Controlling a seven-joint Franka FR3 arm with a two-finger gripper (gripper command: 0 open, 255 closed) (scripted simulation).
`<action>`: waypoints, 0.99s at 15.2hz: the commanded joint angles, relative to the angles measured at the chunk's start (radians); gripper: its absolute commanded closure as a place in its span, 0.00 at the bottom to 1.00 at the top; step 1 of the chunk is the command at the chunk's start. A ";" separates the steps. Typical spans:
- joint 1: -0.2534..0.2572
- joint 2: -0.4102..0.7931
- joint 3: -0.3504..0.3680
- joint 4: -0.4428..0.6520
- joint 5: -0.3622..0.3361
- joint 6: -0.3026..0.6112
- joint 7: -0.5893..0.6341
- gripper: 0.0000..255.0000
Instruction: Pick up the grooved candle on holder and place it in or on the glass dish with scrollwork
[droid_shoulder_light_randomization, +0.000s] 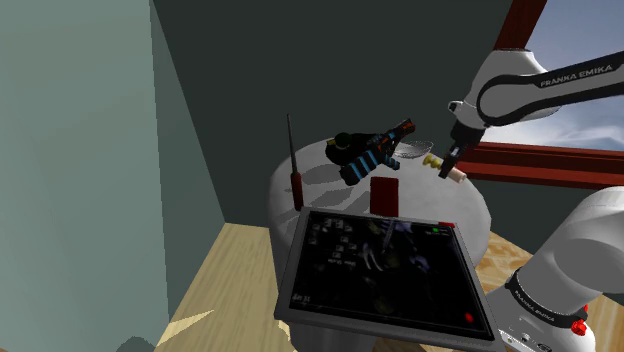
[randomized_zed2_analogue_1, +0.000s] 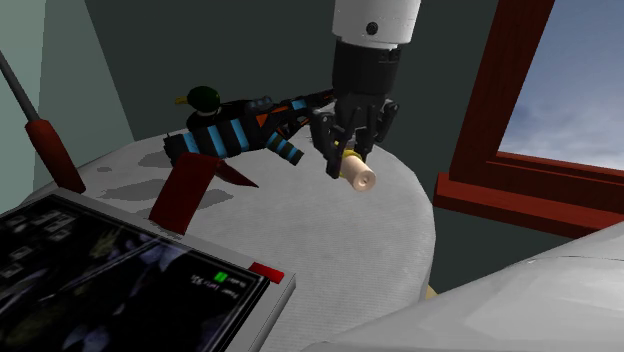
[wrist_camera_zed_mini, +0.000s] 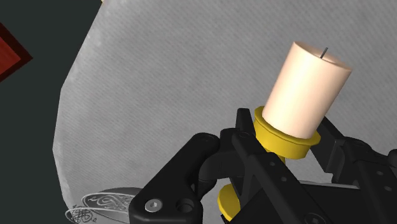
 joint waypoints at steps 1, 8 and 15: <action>-0.001 -0.017 0.006 0.020 0.002 -0.037 0.001 1.00; 0.000 -0.061 0.027 0.088 0.011 -0.149 0.010 1.00; 0.028 0.061 -0.002 0.227 0.032 -0.163 -0.020 1.00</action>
